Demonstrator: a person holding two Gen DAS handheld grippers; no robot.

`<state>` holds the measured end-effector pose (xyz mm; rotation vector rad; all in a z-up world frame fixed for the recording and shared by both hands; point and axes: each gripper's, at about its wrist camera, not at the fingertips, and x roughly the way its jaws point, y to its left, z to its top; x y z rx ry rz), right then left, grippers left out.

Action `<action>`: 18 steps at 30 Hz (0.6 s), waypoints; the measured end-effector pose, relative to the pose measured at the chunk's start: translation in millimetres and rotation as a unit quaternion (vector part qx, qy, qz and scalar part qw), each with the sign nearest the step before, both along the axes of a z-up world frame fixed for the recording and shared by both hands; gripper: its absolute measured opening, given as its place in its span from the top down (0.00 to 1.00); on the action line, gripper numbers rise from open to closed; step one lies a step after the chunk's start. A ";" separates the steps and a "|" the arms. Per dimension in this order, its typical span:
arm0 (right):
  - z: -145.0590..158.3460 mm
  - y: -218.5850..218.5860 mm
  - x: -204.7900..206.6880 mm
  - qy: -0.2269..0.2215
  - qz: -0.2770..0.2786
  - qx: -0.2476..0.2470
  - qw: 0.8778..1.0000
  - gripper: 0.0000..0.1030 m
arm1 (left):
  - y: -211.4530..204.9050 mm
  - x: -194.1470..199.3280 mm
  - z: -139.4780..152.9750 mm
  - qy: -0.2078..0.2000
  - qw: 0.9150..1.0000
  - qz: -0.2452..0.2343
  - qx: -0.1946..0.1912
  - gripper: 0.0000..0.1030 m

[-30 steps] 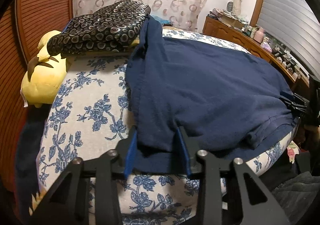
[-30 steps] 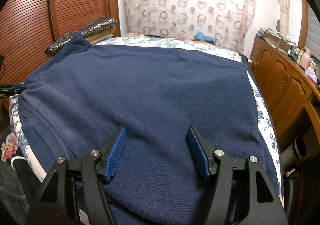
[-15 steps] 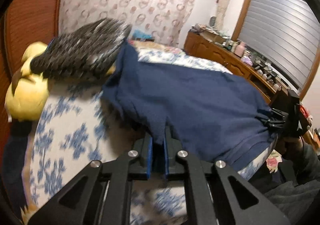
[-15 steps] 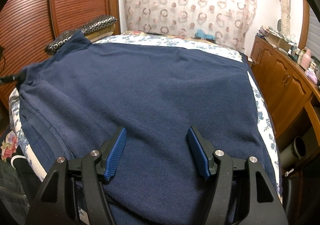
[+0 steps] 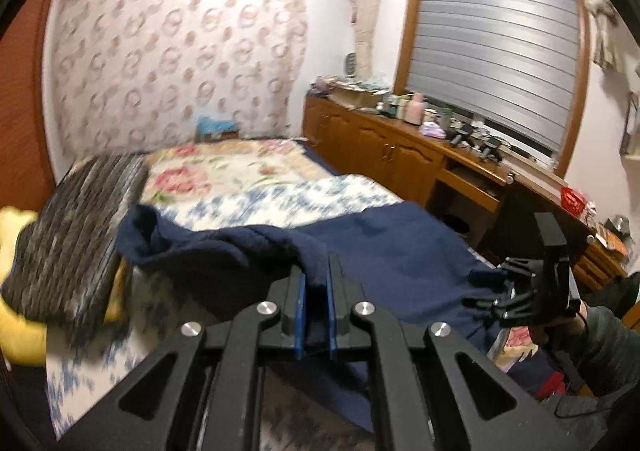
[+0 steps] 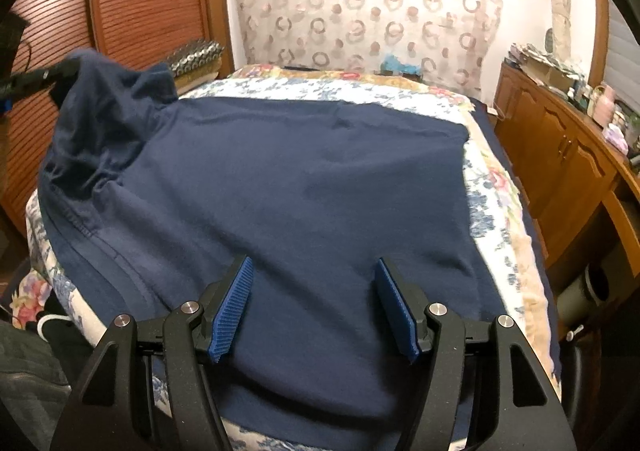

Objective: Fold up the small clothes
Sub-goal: 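Grasp the shirt edge with the left gripper and lift it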

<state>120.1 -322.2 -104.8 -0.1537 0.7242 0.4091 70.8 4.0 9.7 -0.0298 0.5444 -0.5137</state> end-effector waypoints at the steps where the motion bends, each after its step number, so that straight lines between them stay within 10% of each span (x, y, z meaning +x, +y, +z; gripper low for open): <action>1: 2.4 -2.6 -2.2 -0.004 -0.003 0.001 1.000 0.37 | -10.6 4.3 7.4 -0.005 1.000 -0.008 0.004 0.95; 18: 30.0 -50.9 -20.8 -0.035 -0.049 0.028 0.998 0.37 | -142.2 40.9 39.7 -0.011 0.994 -0.105 0.029 0.95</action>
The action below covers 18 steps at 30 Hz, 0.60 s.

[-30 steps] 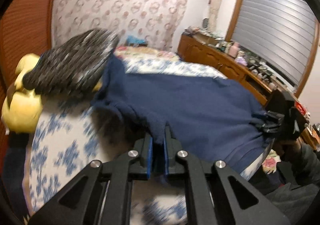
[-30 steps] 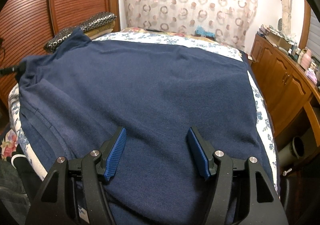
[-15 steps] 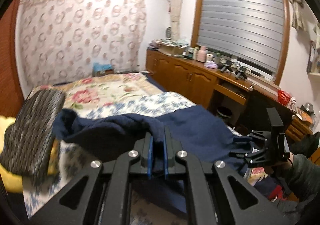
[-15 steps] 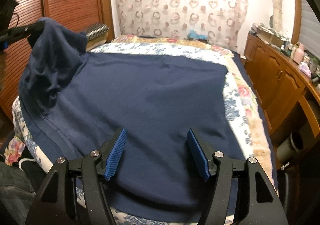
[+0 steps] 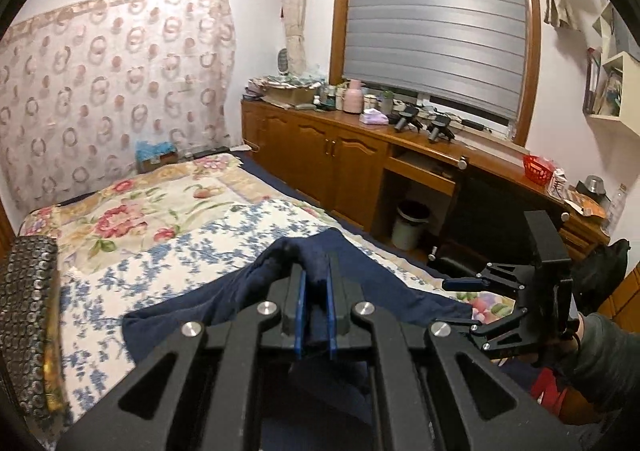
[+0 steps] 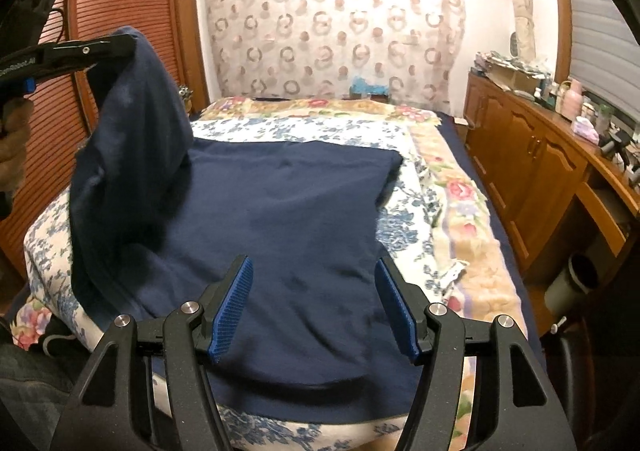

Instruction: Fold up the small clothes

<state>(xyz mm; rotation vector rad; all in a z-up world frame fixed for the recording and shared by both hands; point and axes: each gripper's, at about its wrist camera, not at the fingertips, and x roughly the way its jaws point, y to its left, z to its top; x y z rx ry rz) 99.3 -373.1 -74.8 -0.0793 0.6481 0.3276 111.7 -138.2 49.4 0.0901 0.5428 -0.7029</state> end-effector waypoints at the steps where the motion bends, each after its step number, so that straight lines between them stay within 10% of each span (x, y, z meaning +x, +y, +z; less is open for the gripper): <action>1: -0.8 -1.8 -1.1 0.001 -0.001 0.001 1.000 0.37 | -4.1 3.3 -3.8 0.010 1.000 -0.005 0.002 0.95; 5: -4.8 -6.0 -5.7 0.008 -0.005 0.003 1.000 0.37 | -10.7 8.6 -21.0 0.025 1.000 -0.003 0.018 0.91; 10: -8.3 -3.9 -2.8 0.013 -0.004 0.005 1.000 0.37 | -0.7 8.6 -35.6 0.027 0.999 0.012 0.028 0.62; 18: -2.7 17.5 10.9 0.006 0.020 0.004 1.000 0.37 | 39.1 10.5 -50.6 0.031 0.997 0.065 0.023 0.56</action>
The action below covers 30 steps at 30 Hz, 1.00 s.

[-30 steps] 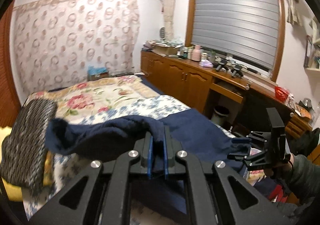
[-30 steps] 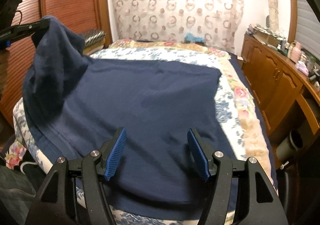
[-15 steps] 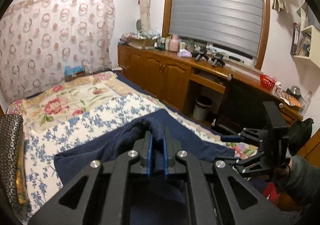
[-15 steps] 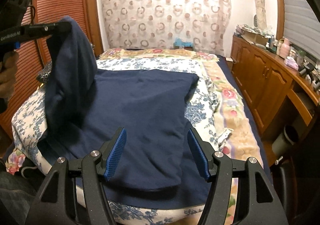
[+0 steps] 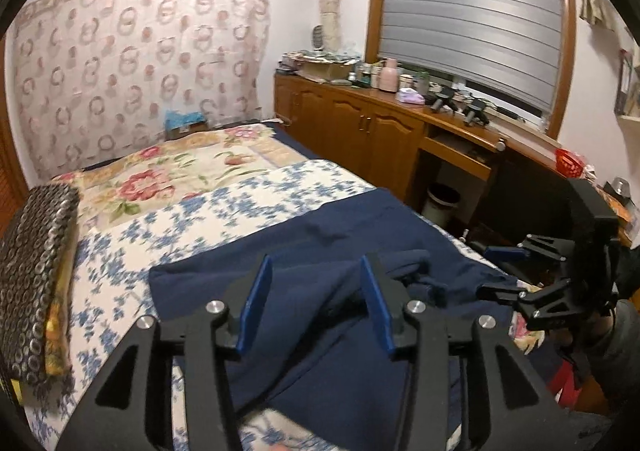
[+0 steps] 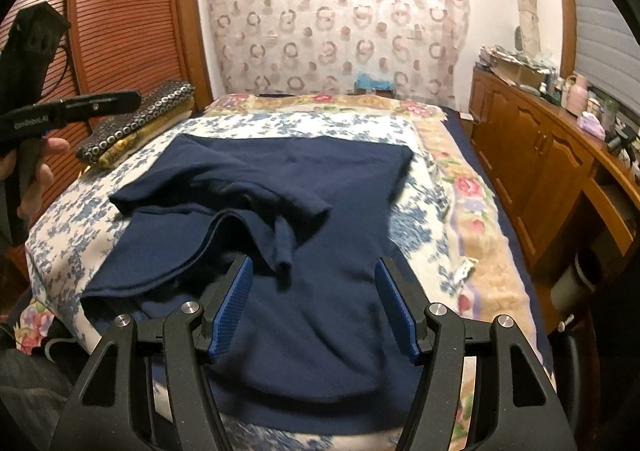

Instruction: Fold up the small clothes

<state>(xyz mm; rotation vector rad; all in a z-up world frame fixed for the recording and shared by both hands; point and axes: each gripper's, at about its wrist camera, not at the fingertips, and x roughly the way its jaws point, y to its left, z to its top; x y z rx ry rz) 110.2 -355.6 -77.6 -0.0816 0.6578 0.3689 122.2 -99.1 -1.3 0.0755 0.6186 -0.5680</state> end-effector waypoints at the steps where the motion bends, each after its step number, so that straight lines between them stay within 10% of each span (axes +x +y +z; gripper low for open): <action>1: 0.7 2.6 2.2 -0.001 0.004 0.000 1.000 0.37 | 5.6 -1.2 -2.6 0.000 1.000 0.008 0.002 0.55; 30: -11.4 56.5 78.0 0.035 0.057 -0.072 0.995 0.36 | 94.6 -1.5 -69.0 0.024 0.980 0.196 0.014 0.52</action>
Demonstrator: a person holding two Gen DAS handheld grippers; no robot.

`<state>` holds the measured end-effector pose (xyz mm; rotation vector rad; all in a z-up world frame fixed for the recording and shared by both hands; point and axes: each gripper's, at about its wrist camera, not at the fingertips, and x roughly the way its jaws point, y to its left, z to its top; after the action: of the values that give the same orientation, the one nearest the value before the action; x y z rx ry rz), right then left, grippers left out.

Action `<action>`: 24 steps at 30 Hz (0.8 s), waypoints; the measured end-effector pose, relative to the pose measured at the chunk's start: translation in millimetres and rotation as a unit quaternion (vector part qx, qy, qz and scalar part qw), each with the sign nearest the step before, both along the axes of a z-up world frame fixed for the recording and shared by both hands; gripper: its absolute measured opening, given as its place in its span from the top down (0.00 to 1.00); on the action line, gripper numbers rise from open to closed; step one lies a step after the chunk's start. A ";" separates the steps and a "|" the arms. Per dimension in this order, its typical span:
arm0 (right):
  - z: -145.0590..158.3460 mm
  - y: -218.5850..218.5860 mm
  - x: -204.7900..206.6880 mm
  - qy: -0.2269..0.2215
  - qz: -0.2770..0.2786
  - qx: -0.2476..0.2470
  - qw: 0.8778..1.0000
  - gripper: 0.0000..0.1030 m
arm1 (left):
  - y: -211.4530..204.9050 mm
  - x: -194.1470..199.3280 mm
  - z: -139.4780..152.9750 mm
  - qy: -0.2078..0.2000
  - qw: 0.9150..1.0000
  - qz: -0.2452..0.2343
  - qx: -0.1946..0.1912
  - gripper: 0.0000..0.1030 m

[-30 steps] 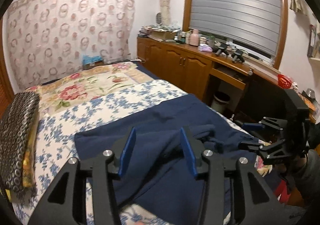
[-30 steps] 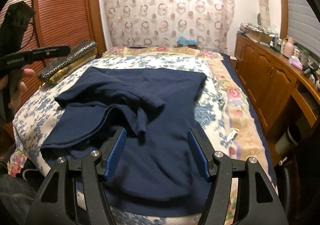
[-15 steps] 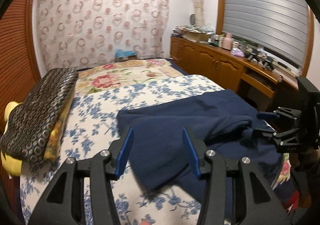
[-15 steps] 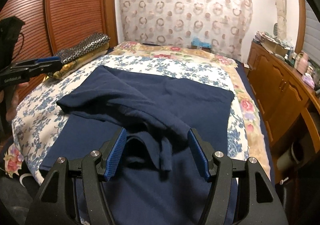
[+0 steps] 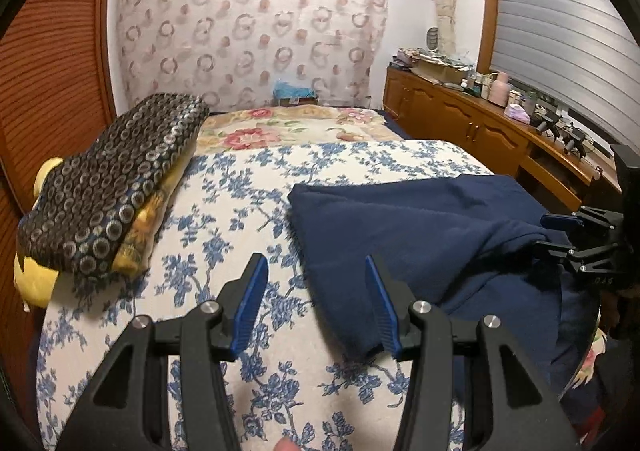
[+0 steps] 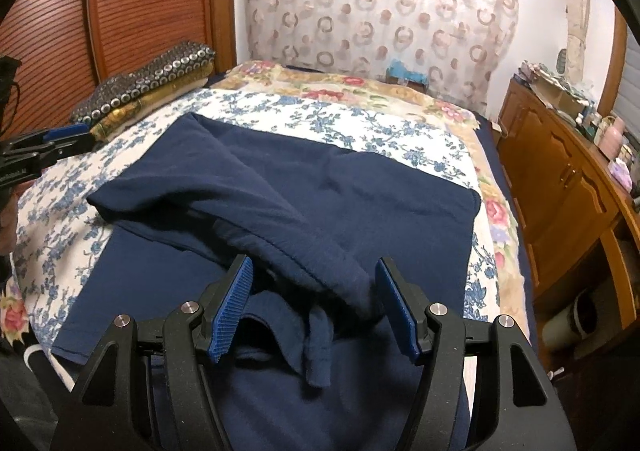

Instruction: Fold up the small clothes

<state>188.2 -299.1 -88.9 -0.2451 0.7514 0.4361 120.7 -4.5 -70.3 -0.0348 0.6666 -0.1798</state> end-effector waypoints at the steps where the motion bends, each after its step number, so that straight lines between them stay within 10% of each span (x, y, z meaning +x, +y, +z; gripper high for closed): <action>1: -1.5 1.0 1.9 0.004 0.001 -0.001 1.000 0.35 | 1.2 0.3 -1.8 0.002 1.000 0.000 -0.001 0.52; 24: -22.0 21.9 29.3 0.057 0.043 -0.076 0.995 0.35 | -12.7 -9.8 -10.4 0.011 0.999 -0.042 -0.001 0.52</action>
<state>217.6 -277.2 -110.9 -0.3993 0.8904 0.4772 110.9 -17.2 -80.7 -0.0102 0.6908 -0.2617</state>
